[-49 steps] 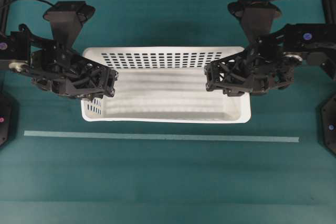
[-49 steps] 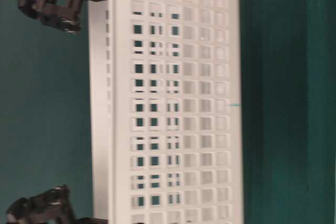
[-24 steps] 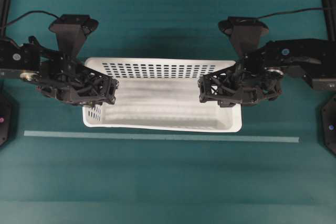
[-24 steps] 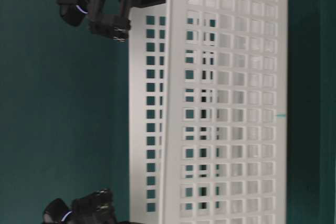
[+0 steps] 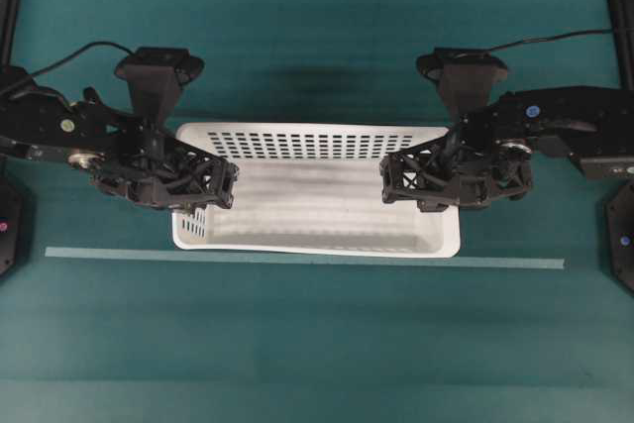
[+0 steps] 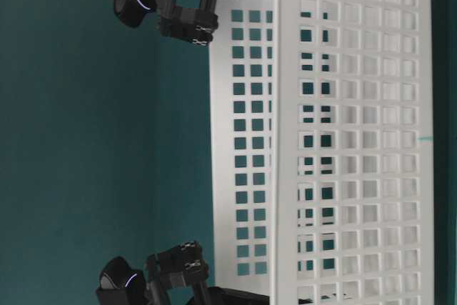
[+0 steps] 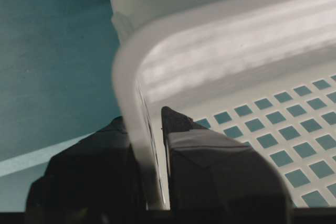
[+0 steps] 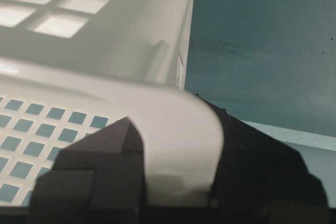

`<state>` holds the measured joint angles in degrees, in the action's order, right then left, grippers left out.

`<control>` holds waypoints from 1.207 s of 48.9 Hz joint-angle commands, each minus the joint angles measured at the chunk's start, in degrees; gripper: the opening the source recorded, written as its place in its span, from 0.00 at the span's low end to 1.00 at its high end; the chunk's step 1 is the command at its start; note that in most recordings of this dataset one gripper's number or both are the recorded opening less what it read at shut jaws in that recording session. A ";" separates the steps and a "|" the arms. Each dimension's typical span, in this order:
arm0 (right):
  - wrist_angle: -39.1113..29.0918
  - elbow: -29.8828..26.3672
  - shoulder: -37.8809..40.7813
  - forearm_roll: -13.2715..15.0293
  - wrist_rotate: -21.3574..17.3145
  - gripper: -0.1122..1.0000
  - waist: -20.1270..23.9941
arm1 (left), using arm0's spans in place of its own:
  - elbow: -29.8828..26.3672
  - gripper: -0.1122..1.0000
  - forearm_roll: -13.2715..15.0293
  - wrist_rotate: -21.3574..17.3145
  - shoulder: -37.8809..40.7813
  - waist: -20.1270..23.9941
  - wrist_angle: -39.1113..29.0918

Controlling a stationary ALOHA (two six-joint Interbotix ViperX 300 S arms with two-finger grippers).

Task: Lift the white basket with both hands.
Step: 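Lower the basket with both grippers back onto the table, then open both grippers to release the basket rims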

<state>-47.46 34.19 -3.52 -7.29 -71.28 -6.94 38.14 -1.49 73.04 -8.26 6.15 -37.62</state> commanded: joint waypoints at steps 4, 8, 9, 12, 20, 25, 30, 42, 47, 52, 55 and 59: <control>0.70 -0.18 2.20 -0.88 1.23 0.27 2.29 | 0.00 0.13 -0.44 -0.44 1.23 0.18 1.41; 0.88 -0.09 2.55 -1.14 1.32 0.27 2.55 | 0.18 0.13 -0.44 -0.44 1.32 0.18 1.67; 0.88 -0.18 2.55 -1.14 1.23 0.27 2.72 | 0.18 0.13 -0.44 -0.44 1.41 0.18 1.76; 0.97 0.00 2.72 -1.14 1.32 0.27 2.81 | 0.09 0.13 -0.35 -0.35 1.67 0.18 2.02; 2.20 0.79 2.81 -1.14 1.32 0.27 2.55 | -0.18 0.13 -0.44 -0.35 2.90 0.00 2.29; 3.78 1.23 3.08 -1.14 1.23 0.27 2.46 | -0.18 0.13 -0.44 -0.44 3.87 -0.09 2.81; 4.39 1.49 3.43 -1.14 1.23 0.27 2.46 | -0.26 0.13 -0.44 -0.35 4.31 -0.18 3.34; 7.38 2.90 3.69 -1.23 1.58 0.27 1.85 | 0.26 0.13 -0.44 -0.44 4.22 -0.18 3.34; 7.91 3.34 3.52 -1.23 1.58 0.27 1.85 | 0.35 0.13 -0.44 -0.44 4.22 -0.18 3.34; 8.35 3.69 3.34 -1.32 1.67 0.27 1.85 | 0.35 0.13 -0.44 -0.44 4.22 -0.18 3.43; 8.96 3.78 3.25 -1.32 1.67 0.27 1.85 | 0.35 0.13 -0.35 -0.44 4.22 -0.18 3.43; 10.11 3.87 3.16 -1.32 1.85 0.27 1.85 | 0.53 0.13 -0.44 -0.44 4.39 -0.18 3.43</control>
<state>-39.55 37.97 -2.29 -8.35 -71.37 -6.59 38.67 -1.49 73.21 -5.45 6.15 -34.98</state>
